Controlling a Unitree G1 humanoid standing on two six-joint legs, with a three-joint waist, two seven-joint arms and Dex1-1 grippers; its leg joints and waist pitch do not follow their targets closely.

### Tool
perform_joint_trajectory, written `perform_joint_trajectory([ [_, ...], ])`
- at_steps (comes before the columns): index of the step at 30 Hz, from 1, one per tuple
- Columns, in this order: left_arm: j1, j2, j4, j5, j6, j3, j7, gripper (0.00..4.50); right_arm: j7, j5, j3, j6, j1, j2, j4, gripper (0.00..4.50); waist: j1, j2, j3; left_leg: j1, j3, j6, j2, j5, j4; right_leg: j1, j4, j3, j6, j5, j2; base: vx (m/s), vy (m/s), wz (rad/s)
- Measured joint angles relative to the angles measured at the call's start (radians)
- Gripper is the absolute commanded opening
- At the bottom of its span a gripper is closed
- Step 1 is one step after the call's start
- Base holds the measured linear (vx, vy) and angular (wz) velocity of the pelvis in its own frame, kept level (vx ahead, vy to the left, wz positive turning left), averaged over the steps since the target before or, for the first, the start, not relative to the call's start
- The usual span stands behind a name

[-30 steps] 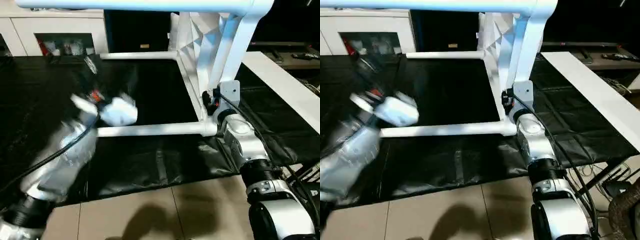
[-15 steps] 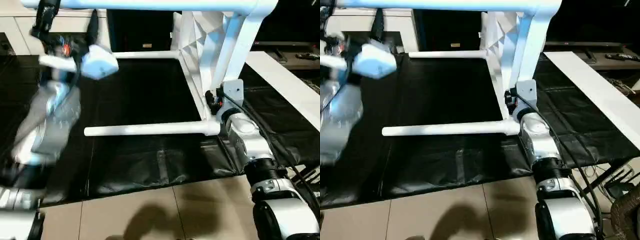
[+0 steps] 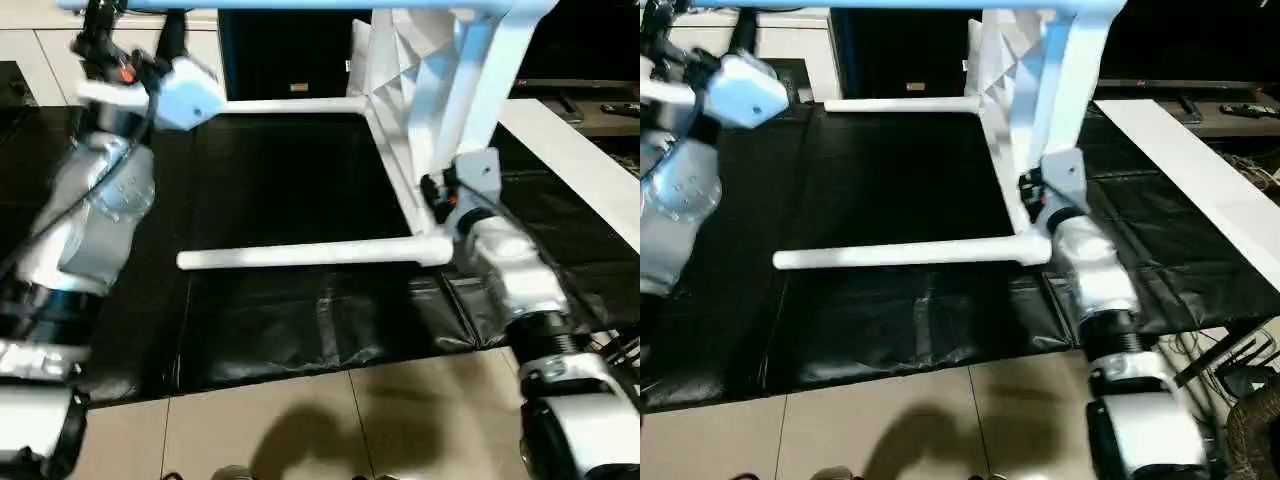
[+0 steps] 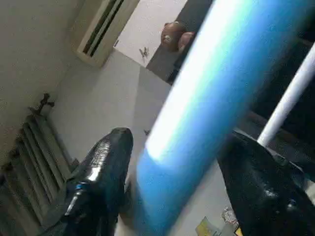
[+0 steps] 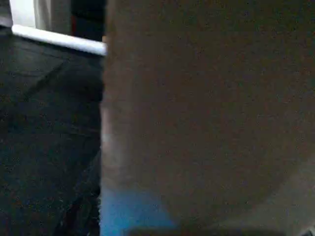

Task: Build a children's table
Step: Flip table

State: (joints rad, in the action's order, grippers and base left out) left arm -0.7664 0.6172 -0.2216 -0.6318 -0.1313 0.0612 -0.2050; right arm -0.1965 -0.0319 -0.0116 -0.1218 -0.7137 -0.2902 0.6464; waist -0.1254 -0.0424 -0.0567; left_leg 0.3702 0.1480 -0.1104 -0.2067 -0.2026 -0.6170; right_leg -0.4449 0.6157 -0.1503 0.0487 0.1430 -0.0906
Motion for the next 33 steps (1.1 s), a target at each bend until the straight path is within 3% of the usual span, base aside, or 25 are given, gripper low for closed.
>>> perform_joint_trajectory([
  [3, -0.014, 0.016, -0.005, 0.026, -0.023, -0.006, 0.051, 2.36, -0.029, 0.007, 0.001, -0.029, -0.024, -0.041, -0.019, 1.95, 0.0, 0.0, 0.0, 0.001, 0.0, 0.0, 0.0, 0.0, 0.0, 0.0, 0.0, 0.0, 0.0, 0.0, 0.0, 0.0, 0.0, 0.0],
  [11, 0.012, 0.028, 0.032, 0.084, 0.021, -0.028, 0.156, 2.04, -0.085, 0.057, 0.028, -0.033, -0.099, -0.156, -0.048, 1.95, -0.014, 0.002, 0.0, 0.0, 0.001, -0.001, 0.0, 0.001, 0.0, 0.0, 0.001, 0.0, 0.0, 0.0, 0.0, 0.0, 0.0, 0.0],
  [12, 0.017, 0.028, 0.046, 0.113, 0.033, -0.038, 0.188, 1.95, -0.098, 0.065, 0.031, -0.034, -0.112, -0.169, -0.048, 1.95, -0.016, 0.002, 0.0, 0.0, 0.001, -0.001, 0.0, 0.001, 0.0, 0.0, 0.001, 0.0, 0.0, 0.0, 0.0, 0.0, 0.0, 0.0],
  [16, 0.089, 0.001, 0.195, 0.36, 0.2, -0.115, 0.449, 1.9, -0.229, 0.106, 0.063, -0.035, -0.248, -0.295, -0.006, 1.95, -0.025, 0.012, 0.001, -0.001, 0.003, -0.001, 0.001, 0.0, 0.0, 0.0, 0.002, 0.001, 0.0, 0.001, -0.002, 0.0, 0.0, 0.0],
  [21, 0.155, -0.027, 0.273, 0.532, 0.362, -0.146, 0.571, 1.85, -0.379, 0.171, 0.099, 0.004, -0.424, -0.409, 0.06, 1.95, -0.029, 0.01, 0.0, -0.003, 0.002, -0.001, -0.001, 0.0, -0.005, 0.003, 0.007, -0.002, 0.001, 0.003, -0.002, 0.0, 0.0, 0.0],
  [23, 0.185, -0.07, 0.302, 0.584, 0.425, -0.167, 0.586, 1.76, -0.442, 0.177, 0.1, 0.043, -0.49, -0.426, 0.115, 2.51, -0.023, 0.006, -0.001, -0.002, 0.001, 0.0, -0.001, 0.0, -0.011, 0.004, 0.008, -0.002, 0.001, 0.003, -0.002, 0.0, 0.0, 0.0],
  [27, 0.221, -0.124, 0.333, 0.61, 0.525, -0.206, 0.582, 1.67, -0.568, 0.145, 0.093, 0.172, -0.545, -0.448, 0.16, 2.91, -0.006, -0.007, -0.005, 0.0, -0.001, 0.002, -0.003, -0.001, -0.02, 0.004, 0.007, -0.006, 0.001, 0.003, -0.001, 0.0, 0.0, 0.0],
  [30, 0.223, -0.136, 0.334, 0.613, 0.577, -0.218, 0.562, 1.67, -0.561, 0.112, 0.058, 0.246, -0.562, -0.405, 0.19, 3.17, 0.017, -0.011, -0.007, 0.004, -0.005, 0.002, -0.003, -0.001, -0.022, 0.005, 0.001, -0.01, 0.0, 0.003, 0.0, 0.0, 0.0, 0.0],
  [33, 0.222, -0.14, 0.336, 0.618, 0.61, -0.208, 0.549, 1.67, -0.501, 0.059, 0.019, 0.372, -0.619, -0.319, 0.219, 3.5, 0.033, -0.01, -0.008, 0.007, -0.005, 0.004, -0.003, 0.0, -0.023, 0.003, -0.002, -0.01, 0.0, 0.002, -0.001, 0.0, 0.0, 0.0],
])
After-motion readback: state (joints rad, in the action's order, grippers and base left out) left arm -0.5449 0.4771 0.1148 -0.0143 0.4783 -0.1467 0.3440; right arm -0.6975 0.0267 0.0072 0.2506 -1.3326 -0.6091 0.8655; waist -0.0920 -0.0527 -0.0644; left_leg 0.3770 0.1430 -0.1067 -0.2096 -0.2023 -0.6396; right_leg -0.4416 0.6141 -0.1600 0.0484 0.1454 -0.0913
